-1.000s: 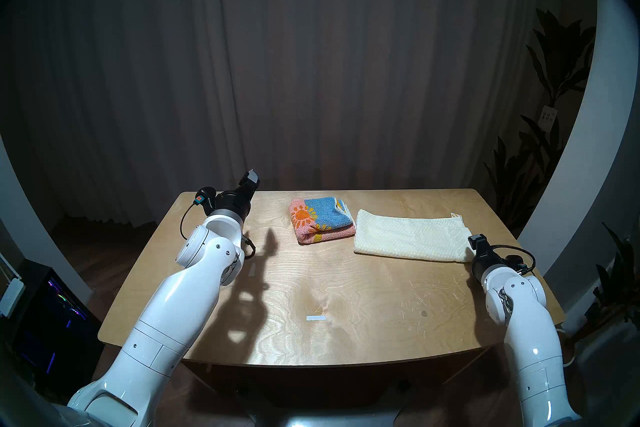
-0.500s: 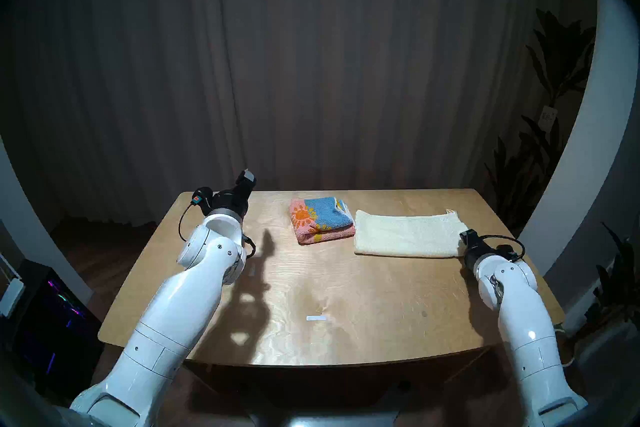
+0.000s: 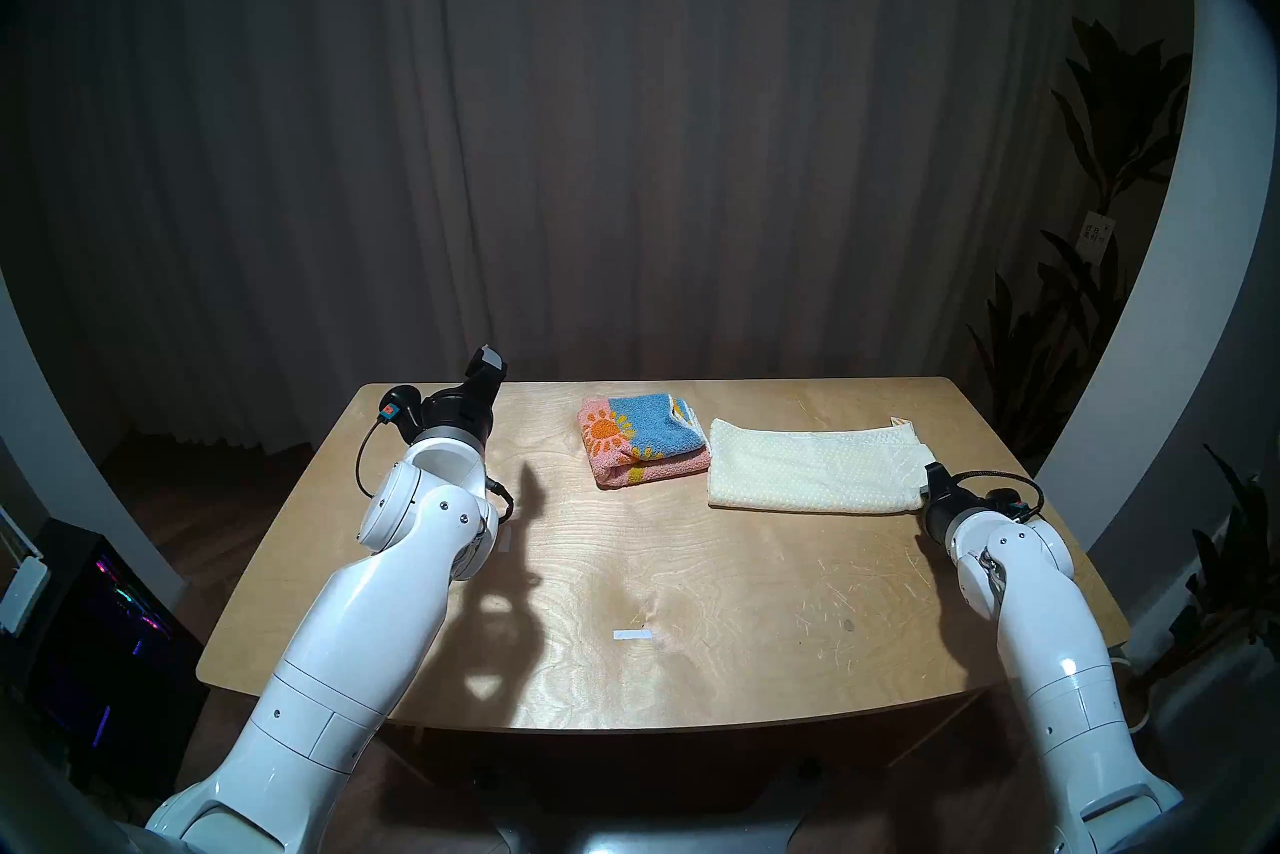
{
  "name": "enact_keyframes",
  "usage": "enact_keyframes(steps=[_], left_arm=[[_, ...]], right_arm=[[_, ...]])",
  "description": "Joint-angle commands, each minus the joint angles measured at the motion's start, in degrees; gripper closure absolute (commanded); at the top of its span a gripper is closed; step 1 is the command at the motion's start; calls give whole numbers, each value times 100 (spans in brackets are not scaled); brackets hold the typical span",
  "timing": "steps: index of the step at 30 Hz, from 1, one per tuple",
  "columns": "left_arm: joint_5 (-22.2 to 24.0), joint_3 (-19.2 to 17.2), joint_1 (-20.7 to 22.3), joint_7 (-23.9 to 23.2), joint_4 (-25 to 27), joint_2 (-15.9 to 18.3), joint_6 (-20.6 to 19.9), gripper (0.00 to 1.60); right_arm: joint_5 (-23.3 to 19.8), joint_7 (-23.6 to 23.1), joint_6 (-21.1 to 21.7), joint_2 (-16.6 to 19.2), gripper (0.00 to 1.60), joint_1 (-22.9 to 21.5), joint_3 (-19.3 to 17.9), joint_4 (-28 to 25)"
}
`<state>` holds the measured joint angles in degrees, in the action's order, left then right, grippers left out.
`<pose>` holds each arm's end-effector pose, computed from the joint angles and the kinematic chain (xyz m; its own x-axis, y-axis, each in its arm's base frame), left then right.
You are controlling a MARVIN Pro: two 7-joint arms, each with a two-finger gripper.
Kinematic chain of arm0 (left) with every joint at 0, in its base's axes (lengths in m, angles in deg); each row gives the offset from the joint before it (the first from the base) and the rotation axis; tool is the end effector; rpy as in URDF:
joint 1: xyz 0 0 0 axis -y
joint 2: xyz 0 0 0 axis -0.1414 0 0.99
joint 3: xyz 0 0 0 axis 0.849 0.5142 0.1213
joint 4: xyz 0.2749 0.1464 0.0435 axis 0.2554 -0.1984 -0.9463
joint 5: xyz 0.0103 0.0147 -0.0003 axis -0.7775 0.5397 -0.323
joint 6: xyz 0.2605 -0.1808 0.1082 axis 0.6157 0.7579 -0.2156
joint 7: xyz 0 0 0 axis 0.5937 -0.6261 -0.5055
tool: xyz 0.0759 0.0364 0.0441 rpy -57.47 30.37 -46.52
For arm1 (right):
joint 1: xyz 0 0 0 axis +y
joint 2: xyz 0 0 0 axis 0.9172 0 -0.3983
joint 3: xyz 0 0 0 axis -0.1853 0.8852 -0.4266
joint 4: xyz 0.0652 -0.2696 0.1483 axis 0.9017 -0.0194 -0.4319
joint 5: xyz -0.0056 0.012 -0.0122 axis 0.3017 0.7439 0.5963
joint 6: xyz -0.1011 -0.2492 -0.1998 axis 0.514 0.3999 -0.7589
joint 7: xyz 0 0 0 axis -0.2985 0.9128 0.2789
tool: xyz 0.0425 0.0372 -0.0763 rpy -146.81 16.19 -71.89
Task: Fold each towel twice and stack them on table
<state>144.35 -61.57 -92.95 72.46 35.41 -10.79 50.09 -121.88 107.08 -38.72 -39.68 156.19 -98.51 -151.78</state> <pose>0.4564 0.0235 -0.2625 -0.0678 0.7575 0.6493 0.1767 -0.6314 0.7550 0.4295 -0.1950 -0.3774 0.0849 -0.8828 0.4619 -0.4962 -0.4395 -0.7488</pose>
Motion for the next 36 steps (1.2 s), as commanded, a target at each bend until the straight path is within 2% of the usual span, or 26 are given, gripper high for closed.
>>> enact_keyframes(steps=[1, 8, 9, 15, 22, 36], left_arm=[[-76, -103, -138, 25, 301, -24, 234, 0], [-47, -250, -375, 152, 463, -92, 429, 0], [-57, -294, -444, 187, 504, -103, 488, 0], [-60, -392, -575, 240, 569, -123, 602, 0], [-54, -558, -816, 311, 663, -178, 810, 0], [-73, -850, -1300, 360, 1007, -300, 1200, 0]], right_arm=[[301, -329, 84, 344, 160, -145, 135, -57], [722, -492, 184, 692, 160, -488, 338, -47], [918, -577, 254, 829, 160, -582, 468, -37], [1362, -834, 389, 1115, 160, -752, 775, -88], [2009, -1395, 612, 1470, 160, -1020, 1322, -157], [2994, -2597, 728, 1663, 160, -1646, 2368, 106]])
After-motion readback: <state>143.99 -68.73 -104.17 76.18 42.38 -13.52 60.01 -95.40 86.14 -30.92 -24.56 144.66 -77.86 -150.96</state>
